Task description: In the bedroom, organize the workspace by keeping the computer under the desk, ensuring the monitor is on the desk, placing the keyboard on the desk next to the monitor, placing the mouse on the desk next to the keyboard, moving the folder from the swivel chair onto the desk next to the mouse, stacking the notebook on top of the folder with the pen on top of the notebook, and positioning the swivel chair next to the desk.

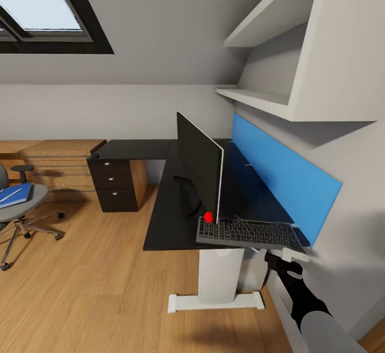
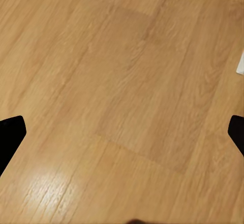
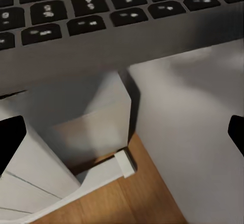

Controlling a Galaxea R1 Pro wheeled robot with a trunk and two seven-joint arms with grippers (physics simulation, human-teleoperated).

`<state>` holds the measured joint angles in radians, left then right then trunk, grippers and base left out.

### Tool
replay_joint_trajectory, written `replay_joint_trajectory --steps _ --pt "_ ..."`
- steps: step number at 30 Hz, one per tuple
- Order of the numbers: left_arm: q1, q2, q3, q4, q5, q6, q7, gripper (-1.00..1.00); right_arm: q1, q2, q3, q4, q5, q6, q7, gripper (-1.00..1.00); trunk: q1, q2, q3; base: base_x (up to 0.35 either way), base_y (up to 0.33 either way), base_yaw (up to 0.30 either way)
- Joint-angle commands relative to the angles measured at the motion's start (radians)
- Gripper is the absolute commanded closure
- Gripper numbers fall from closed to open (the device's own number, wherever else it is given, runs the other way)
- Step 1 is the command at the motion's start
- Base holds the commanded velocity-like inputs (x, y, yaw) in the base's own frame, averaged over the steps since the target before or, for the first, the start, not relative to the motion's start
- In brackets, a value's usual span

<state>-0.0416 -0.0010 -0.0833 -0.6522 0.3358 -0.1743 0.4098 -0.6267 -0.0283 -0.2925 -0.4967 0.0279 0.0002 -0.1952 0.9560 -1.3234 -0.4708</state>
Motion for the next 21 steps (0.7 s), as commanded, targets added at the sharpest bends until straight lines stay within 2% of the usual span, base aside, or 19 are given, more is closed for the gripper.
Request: replay_joint_trajectory --steps 1,9,21 --pt "-0.001 0.001 -0.006 0.0 0.011 -0.006 0.007 -1.0 -0.001 0.001 -0.002 0.0 0.003 -0.002 -0.001 -1.0 0.0 -0.001 -0.001 0.009 0.0 0.0" --pt "-0.001 0.001 -0.007 0.0 0.011 -0.005 0.007 -1.0 -0.001 0.001 -0.002 0.0 0.003 -0.006 -0.001 -1.0 -0.031 0.055 0.024 0.002 0.0 0.0" --pt "-0.001 0.001 -0.007 0.0 0.011 -0.005 0.006 -1.0 -0.001 0.001 -0.002 0.0 0.003 -0.006 -0.001 -1.0 -0.031 0.055 0.024 0.005 0.0 0.0"
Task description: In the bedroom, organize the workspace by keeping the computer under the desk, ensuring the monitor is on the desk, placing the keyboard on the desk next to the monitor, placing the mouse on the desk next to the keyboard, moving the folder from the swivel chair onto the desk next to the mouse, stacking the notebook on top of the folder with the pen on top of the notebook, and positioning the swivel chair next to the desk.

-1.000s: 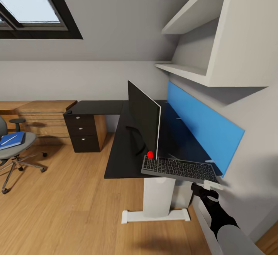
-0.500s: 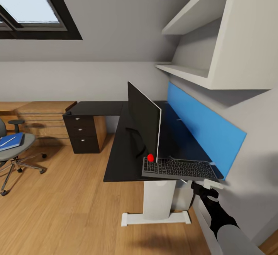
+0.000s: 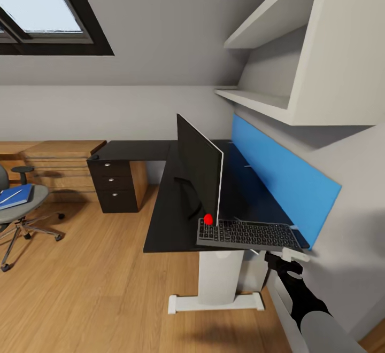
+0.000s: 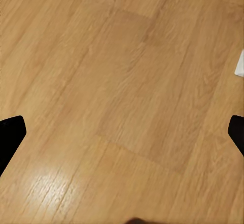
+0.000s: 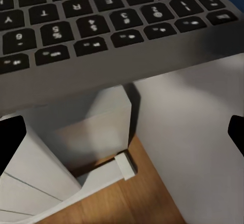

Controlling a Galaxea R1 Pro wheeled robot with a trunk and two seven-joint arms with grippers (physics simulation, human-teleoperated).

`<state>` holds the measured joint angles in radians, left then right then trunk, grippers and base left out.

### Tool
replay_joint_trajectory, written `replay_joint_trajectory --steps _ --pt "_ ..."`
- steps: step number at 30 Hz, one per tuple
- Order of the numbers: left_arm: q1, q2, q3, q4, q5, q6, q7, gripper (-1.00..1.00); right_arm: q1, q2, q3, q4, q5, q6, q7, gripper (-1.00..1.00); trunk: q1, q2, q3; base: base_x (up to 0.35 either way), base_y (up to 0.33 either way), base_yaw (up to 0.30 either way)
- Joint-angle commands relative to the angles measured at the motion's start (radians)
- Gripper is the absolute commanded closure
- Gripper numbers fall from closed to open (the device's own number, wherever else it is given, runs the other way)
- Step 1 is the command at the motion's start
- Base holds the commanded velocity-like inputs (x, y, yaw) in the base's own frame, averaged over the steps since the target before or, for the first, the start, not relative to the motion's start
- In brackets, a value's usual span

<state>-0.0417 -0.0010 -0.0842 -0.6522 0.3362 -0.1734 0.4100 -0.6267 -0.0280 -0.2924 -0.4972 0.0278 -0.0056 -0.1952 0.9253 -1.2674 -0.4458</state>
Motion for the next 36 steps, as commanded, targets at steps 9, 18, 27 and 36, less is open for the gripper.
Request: replay_joint_trajectory --steps 9,18,27,36 --pt "0.0 0.001 -0.006 0.0 0.011 -0.006 0.007 -1.0 -0.001 0.0 -0.002 0.0 0.003 -0.001 -0.001 -1.0 0.0 -0.001 -0.001 0.099 0.0 0.0" --pt "0.0 0.001 -0.006 0.0 0.011 -0.006 0.006 -1.0 -0.001 0.0 -0.002 0.0 0.003 -0.001 -0.001 -1.0 0.0 -0.001 -0.001 0.106 0.0 0.0" --pt "0.0 0.001 -0.006 0.0 0.011 -0.006 0.006 -1.0 -0.001 0.0 -0.002 -0.001 0.003 -0.001 -0.001 -1.0 0.0 -0.001 -0.001 0.066 0.0 0.0" --pt "0.0 0.001 -0.006 0.0 0.011 -0.006 0.006 -1.0 -0.001 0.001 -0.002 -0.001 0.003 -0.001 -0.001 -1.0 0.0 -0.001 -0.001 0.073 0.0 0.0"
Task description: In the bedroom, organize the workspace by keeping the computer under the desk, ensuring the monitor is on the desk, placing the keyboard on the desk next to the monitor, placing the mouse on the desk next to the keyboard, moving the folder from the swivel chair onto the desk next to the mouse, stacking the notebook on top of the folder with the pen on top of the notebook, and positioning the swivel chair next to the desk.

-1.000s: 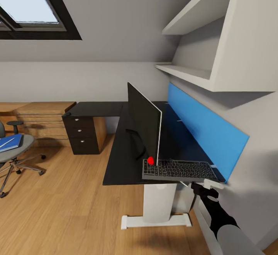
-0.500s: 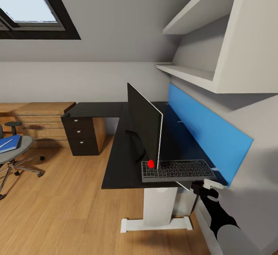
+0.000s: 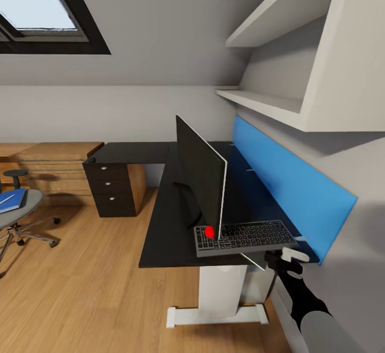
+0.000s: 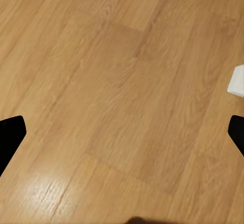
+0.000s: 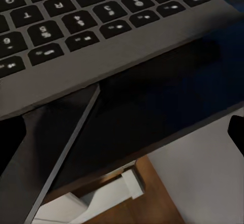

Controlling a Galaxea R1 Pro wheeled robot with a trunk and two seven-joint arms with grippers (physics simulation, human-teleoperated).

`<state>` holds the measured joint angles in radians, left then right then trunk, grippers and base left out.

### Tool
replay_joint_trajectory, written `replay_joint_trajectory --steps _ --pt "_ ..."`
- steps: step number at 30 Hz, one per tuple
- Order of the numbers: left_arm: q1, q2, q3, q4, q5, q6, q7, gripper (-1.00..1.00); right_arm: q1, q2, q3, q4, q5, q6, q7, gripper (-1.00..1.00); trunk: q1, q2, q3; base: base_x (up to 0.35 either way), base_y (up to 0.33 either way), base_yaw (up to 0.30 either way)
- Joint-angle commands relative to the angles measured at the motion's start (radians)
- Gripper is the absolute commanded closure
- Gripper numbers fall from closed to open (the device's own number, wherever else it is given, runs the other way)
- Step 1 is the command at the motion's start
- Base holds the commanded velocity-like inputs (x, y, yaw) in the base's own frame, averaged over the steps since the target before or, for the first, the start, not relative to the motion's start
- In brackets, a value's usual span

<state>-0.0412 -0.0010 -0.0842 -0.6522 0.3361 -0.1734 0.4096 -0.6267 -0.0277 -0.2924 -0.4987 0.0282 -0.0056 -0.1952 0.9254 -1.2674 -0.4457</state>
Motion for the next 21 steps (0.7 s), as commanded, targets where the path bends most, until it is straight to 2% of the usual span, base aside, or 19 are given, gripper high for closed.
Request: replay_joint_trajectory --steps 1,7,15,21 --pt "-0.001 0.001 -0.006 0.0 0.011 -0.006 0.006 -1.0 -0.001 0.001 -0.002 0.0 0.003 -0.001 -0.001 -1.0 0.0 -0.001 -0.001 0.042 0.0 0.0" --pt "-0.001 0.001 -0.006 0.0 0.011 -0.006 0.006 -1.0 -0.001 0.002 -0.002 0.0 0.003 -0.001 -0.001 -1.0 0.0 -0.001 -0.001 0.138 0.0 0.0" --pt "-0.001 0.001 -0.006 0.001 0.011 -0.006 0.006 -1.0 -0.001 0.002 -0.002 0.0 0.003 -0.001 -0.001 -1.0 0.0 -0.001 -0.001 0.033 0.0 0.0" --pt "-0.001 0.001 -0.006 0.001 0.011 -0.006 0.006 -1.0 -0.001 0.002 -0.002 -0.001 0.003 -0.001 -0.001 -1.0 0.0 -0.001 -0.001 0.179 0.0 0.0"
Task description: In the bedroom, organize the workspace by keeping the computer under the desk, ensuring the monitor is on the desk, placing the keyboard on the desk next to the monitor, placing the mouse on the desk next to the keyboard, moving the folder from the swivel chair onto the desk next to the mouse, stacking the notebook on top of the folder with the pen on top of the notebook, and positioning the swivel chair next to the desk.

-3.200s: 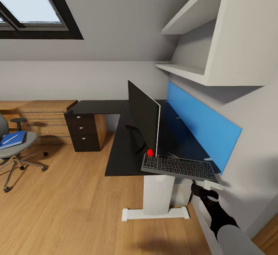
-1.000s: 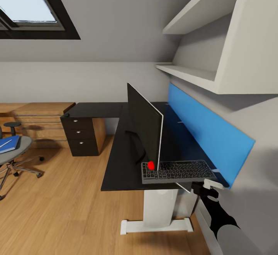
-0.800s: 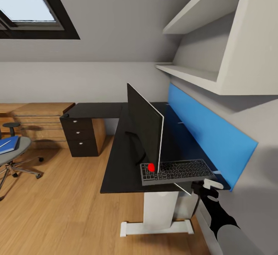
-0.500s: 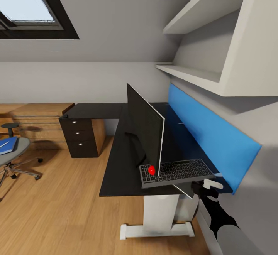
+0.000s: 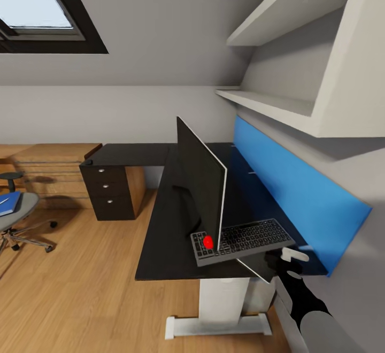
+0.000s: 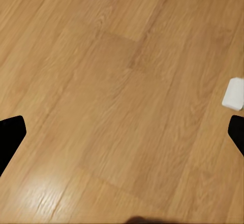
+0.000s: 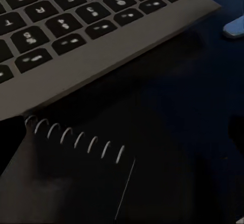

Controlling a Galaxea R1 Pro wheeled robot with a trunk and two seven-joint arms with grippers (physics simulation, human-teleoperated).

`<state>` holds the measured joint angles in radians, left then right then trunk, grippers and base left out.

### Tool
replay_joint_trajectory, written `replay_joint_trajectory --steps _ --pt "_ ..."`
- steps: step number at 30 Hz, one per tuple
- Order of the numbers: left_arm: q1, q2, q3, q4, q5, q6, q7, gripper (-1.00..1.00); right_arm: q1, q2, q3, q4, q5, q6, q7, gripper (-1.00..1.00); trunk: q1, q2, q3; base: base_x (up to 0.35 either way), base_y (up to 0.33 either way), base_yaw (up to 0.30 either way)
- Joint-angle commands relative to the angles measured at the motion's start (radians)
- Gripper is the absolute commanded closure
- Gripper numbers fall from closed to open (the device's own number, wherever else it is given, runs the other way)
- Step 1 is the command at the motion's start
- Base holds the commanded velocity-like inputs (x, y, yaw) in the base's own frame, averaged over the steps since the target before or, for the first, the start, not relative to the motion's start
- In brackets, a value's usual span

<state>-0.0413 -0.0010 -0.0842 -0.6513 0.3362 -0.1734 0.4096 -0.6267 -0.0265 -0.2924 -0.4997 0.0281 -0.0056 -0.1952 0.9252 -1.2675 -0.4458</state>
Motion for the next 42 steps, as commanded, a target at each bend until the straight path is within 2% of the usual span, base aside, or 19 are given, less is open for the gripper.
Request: replay_joint_trajectory --steps 1,42 --pt "-0.001 0.001 -0.006 0.0 0.011 -0.006 0.006 -1.0 -0.001 0.0 -0.002 0.0 0.003 -0.001 -0.001 -1.0 0.0 -0.001 -0.001 0.067 0.0 0.0" --pt "0.0 0.001 -0.006 0.001 0.011 -0.007 0.006 -1.0 -0.001 -0.001 -0.002 -0.002 0.003 -0.001 0.0 -1.0 0.0 -0.001 -0.001 0.06 -0.003 0.0"
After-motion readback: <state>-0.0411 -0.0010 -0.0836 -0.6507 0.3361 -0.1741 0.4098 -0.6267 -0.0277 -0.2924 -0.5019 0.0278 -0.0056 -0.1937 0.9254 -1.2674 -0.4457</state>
